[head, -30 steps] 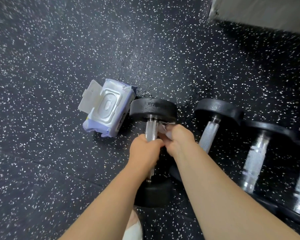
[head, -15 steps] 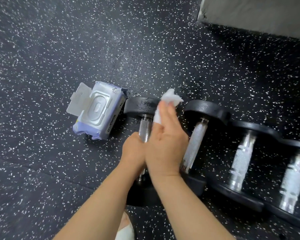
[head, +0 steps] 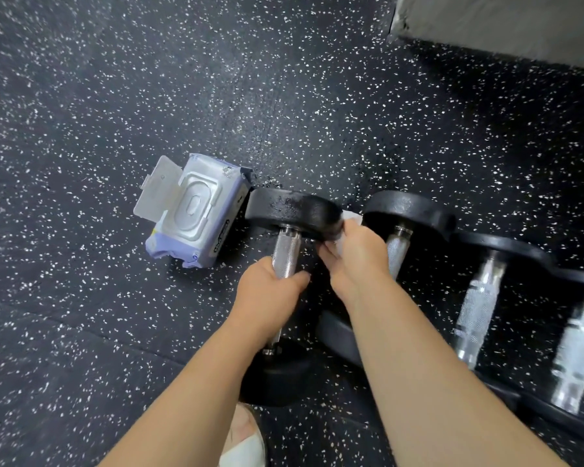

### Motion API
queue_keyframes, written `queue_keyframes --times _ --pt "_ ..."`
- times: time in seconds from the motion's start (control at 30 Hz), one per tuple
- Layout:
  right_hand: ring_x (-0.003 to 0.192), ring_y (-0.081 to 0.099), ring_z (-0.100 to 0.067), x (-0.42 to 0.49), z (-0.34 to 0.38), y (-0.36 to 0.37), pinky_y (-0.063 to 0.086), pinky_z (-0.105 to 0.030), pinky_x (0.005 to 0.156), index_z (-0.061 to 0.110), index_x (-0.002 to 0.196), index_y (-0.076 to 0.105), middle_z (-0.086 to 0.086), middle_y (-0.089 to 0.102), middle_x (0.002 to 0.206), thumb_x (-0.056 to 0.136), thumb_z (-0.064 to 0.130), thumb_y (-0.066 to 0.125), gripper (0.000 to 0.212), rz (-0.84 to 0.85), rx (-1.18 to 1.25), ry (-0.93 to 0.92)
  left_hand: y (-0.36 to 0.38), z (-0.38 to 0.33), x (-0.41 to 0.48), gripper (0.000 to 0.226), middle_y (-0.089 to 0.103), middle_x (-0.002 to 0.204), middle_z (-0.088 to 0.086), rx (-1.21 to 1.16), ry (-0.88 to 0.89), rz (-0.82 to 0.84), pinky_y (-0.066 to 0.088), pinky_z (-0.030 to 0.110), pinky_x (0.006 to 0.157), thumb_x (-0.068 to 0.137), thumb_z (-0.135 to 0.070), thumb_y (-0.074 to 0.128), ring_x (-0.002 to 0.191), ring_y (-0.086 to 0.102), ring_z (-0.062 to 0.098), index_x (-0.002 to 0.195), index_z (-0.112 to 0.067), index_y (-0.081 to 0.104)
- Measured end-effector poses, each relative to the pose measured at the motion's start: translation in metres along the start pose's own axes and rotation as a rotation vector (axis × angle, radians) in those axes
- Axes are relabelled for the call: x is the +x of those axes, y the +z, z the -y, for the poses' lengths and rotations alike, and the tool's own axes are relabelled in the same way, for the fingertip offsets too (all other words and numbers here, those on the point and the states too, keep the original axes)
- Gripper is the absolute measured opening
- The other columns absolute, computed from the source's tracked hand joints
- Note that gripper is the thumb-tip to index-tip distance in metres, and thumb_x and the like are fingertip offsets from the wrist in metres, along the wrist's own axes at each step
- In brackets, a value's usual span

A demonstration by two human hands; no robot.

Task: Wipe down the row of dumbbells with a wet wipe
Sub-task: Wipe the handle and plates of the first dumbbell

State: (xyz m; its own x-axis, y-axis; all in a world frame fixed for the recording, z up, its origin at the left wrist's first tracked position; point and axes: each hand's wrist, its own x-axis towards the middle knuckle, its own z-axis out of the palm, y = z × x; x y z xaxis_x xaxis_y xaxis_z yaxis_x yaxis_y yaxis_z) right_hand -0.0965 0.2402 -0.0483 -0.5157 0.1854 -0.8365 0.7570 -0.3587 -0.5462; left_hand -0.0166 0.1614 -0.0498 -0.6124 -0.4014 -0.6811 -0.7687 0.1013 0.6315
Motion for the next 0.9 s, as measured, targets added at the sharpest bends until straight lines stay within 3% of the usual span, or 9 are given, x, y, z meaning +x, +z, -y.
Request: queue_keyframes --times 0.07,0.13,0.2,0.27,0.33,0.4,0.57,0.8,0.9 --pt "0.060 0.046 -0.011 -0.003 0.001 -0.002 0.048 -0.027 0.064 0.017 0.067 0.059 0.001 0.047 0.059 0.091 0.010 0.045 0.029 0.048 -0.025 0.005 0.000 0.001 0.002 0.027 0.051 0.060 0.003 0.034 0.009 -0.005 0.047 0.042 0.063 0.063 -0.036 0.065 0.059 0.049 0.024 0.068 -0.017 0.046" --pt "0.051 0.033 -0.010 -0.020 0.001 -0.008 0.032 -0.025 0.052 0.020 0.057 0.054 0.006 0.036 0.053 0.089 0.013 0.047 0.034 0.032 -0.206 -0.192 0.000 0.002 0.005 0.028 0.052 0.060 0.003 0.080 0.023 -0.021 0.046 0.039 0.062 0.073 -0.030 0.070 0.059 0.049 0.025 0.068 -0.018 0.045" --pt "0.051 0.035 -0.007 -0.039 -0.006 -0.017 0.033 -0.025 0.055 0.024 0.070 0.064 0.009 0.042 0.058 0.093 0.016 0.046 0.030 0.054 -0.392 -0.428 0.000 0.005 0.009 0.028 0.051 0.060 0.002 0.118 0.033 -0.037 0.043 0.033 0.061 0.080 -0.025 0.070 0.059 0.048 0.024 0.067 -0.019 0.045" --pt "0.077 0.053 0.000 -0.050 -0.019 -0.030 0.045 -0.021 0.077 0.024 0.120 0.064 0.011 0.059 0.090 0.095 0.023 0.044 0.033 0.141 -0.538 -0.601 -0.002 0.006 0.011 0.028 0.051 0.060 0.002 0.156 0.044 -0.023 0.040 0.031 0.060 0.080 -0.027 0.070 0.058 0.047 0.023 0.068 -0.018 0.046" --pt "0.123 0.048 -0.003 -0.053 -0.030 -0.041 0.031 -0.011 0.106 0.018 0.139 0.048 0.004 0.054 0.133 0.094 0.031 0.042 0.047 0.194 -0.683 -0.809 -0.005 0.006 0.010 0.033 0.050 0.059 0.001 0.187 0.053 0.002 0.038 0.029 0.059 0.080 -0.030 0.071 0.056 0.044 0.022 0.066 -0.019 0.043" --pt "0.139 0.035 -0.011 -0.050 -0.033 -0.047 0.020 -0.009 0.111 0.011 0.139 0.047 -0.002 0.040 0.147 0.095 0.033 0.041 0.049 0.202 -0.785 -0.983 -0.008 0.007 0.009 0.037 0.049 0.060 -0.001 0.236 0.066 0.017 0.036 0.027 0.059 0.080 -0.031 0.073 0.057 0.043 0.020 0.064 -0.020 0.040" --pt "0.131 0.047 -0.022 -0.027 -0.007 -0.039 0.033 -0.030 0.113 0.002 0.124 0.061 -0.007 0.051 0.138 0.092 0.005 0.052 0.034 0.409 -0.902 -1.295 -0.015 0.007 0.004 0.034 0.049 0.063 -0.002 0.424 0.093 0.063 0.037 0.029 0.060 0.082 -0.028 0.068 0.060 0.045 0.019 0.065 -0.020 0.040" --pt "0.100 0.064 -0.001 -0.014 0.027 -0.014 0.046 -0.014 0.092 0.006 0.107 0.072 0.000 0.071 0.109 0.089 0.002 0.057 0.024 0.550 -0.669 -0.800 -0.022 0.005 0.003 0.028 0.052 0.066 0.000 0.470 0.071 0.064 0.045 0.033 0.065 0.084 -0.027 0.066 0.063 0.051 0.020 0.069 -0.021 0.043" --pt "0.102 0.063 -0.001 -0.024 0.028 -0.003 0.046 -0.017 0.095 0.009 0.112 0.070 0.004 0.070 0.109 0.090 0.003 0.055 0.027 0.524 -0.651 -0.794 -0.019 0.003 0.005 0.026 0.054 0.068 0.001 0.462 0.093 0.070 0.043 0.033 0.064 0.083 -0.026 0.066 0.064 0.051 0.021 0.070 -0.019 0.044"
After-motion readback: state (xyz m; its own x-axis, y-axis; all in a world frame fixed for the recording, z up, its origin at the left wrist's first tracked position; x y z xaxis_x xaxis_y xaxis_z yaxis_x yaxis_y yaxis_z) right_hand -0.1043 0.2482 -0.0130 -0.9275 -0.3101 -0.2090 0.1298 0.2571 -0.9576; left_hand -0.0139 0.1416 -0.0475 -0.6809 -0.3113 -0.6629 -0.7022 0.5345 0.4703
